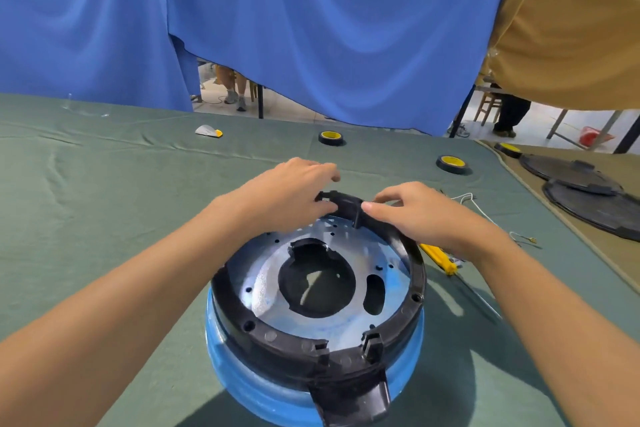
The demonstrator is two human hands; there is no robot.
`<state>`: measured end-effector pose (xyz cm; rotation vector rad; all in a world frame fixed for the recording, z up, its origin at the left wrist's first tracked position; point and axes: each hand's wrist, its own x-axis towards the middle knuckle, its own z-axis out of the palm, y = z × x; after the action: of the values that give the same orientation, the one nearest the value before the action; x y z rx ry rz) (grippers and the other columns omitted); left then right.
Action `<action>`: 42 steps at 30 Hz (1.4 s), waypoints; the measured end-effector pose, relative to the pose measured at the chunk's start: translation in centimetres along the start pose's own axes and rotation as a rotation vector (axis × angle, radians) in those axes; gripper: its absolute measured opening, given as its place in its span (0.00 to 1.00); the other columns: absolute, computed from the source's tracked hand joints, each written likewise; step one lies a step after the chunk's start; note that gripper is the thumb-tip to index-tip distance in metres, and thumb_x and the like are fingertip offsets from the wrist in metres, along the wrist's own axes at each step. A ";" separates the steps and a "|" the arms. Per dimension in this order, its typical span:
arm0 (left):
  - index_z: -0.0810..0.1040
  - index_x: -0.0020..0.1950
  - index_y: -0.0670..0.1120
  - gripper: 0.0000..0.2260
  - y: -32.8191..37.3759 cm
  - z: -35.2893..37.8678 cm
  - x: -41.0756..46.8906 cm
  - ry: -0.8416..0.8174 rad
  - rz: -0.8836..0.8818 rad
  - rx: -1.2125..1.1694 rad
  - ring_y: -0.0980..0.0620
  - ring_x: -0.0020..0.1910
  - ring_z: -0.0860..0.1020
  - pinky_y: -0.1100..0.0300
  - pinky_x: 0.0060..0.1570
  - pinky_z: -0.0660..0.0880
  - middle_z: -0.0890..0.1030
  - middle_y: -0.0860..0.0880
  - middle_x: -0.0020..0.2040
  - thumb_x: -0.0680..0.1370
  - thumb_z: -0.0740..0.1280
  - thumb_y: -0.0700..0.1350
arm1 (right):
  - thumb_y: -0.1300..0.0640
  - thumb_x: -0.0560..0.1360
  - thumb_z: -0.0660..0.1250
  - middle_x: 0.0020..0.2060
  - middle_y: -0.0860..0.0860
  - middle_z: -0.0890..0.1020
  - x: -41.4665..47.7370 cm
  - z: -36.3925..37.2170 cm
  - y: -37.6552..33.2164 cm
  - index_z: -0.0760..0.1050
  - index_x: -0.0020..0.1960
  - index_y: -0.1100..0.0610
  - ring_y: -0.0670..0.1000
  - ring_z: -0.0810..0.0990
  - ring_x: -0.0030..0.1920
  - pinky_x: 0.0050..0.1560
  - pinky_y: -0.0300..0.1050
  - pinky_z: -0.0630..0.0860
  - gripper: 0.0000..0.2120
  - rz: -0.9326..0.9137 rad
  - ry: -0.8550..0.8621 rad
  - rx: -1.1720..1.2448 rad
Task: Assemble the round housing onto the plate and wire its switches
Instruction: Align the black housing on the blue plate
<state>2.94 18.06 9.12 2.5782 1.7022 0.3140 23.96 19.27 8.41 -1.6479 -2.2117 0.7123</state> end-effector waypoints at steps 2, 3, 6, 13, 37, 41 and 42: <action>0.70 0.71 0.49 0.21 0.9 0.5 1.7 -0.056 0.118 -0.039 0.46 0.64 0.74 0.54 0.59 0.70 0.76 0.48 0.68 0.80 0.67 0.51 | 0.41 0.75 0.67 0.50 0.52 0.84 -1.6 0.3 0.5 0.79 0.55 0.52 0.51 0.83 0.47 0.46 0.50 0.80 0.16 0.090 -0.036 0.191; 0.72 0.70 0.49 0.20 1.2 0.8 2.5 -0.093 0.151 -0.035 0.46 0.61 0.75 0.55 0.58 0.71 0.78 0.49 0.65 0.79 0.68 0.50 | 0.44 0.74 0.68 0.48 0.55 0.85 -2.4 0.7 0.6 0.79 0.52 0.53 0.55 0.84 0.47 0.48 0.54 0.80 0.15 0.111 -0.044 0.241; 0.78 0.60 0.49 0.14 1.6 1.6 4.3 -0.222 0.160 -0.068 0.47 0.51 0.76 0.50 0.54 0.74 0.81 0.50 0.52 0.76 0.72 0.48 | 0.52 0.72 0.66 0.44 0.60 0.83 -3.6 2.1 0.4 0.78 0.48 0.59 0.62 0.81 0.45 0.43 0.49 0.73 0.11 0.107 0.051 0.222; 0.82 0.48 0.46 0.08 1.5 1.6 5.6 -0.236 0.154 -0.114 0.50 0.42 0.75 0.51 0.44 0.74 0.81 0.48 0.40 0.73 0.75 0.47 | 0.64 0.71 0.58 0.31 0.56 0.75 -4.1 2.8 0.1 0.76 0.47 0.60 0.56 0.70 0.32 0.30 0.45 0.62 0.10 0.117 0.174 0.093; 0.79 0.39 0.46 0.09 -0.3 1.6 2.6 -0.159 0.025 -0.141 0.52 0.34 0.72 0.59 0.29 0.65 0.75 0.50 0.31 0.73 0.76 0.49 | 0.54 0.72 0.67 0.41 0.49 0.80 -5.1 1.6 -1.2 0.74 0.50 0.48 0.47 0.78 0.38 0.28 0.41 0.69 0.07 0.159 -0.002 -0.184; 0.75 0.35 0.47 0.13 -0.6 1.7 2.0 -0.140 -0.024 -0.108 0.43 0.41 0.74 0.56 0.33 0.67 0.74 0.47 0.33 0.72 0.77 0.48 | 0.66 0.70 0.60 0.41 0.51 0.77 -4.5 1.8 -2.1 0.74 0.52 0.51 0.48 0.75 0.37 0.28 0.42 0.66 0.15 0.128 0.009 -0.287; 0.72 0.33 0.48 0.15 -0.8 1.6 1.7 -0.131 -0.051 -0.100 0.41 0.42 0.74 0.55 0.35 0.68 0.73 0.46 0.33 0.72 0.77 0.48 | 0.67 0.70 0.59 0.41 0.51 0.78 -4.1 1.6 -2.3 0.75 0.52 0.50 0.48 0.76 0.37 0.28 0.42 0.68 0.17 0.111 0.005 -0.278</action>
<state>3.17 20.03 7.66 2.4226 1.6603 0.2170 22.51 14.50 8.55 -1.9122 -2.3155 0.4398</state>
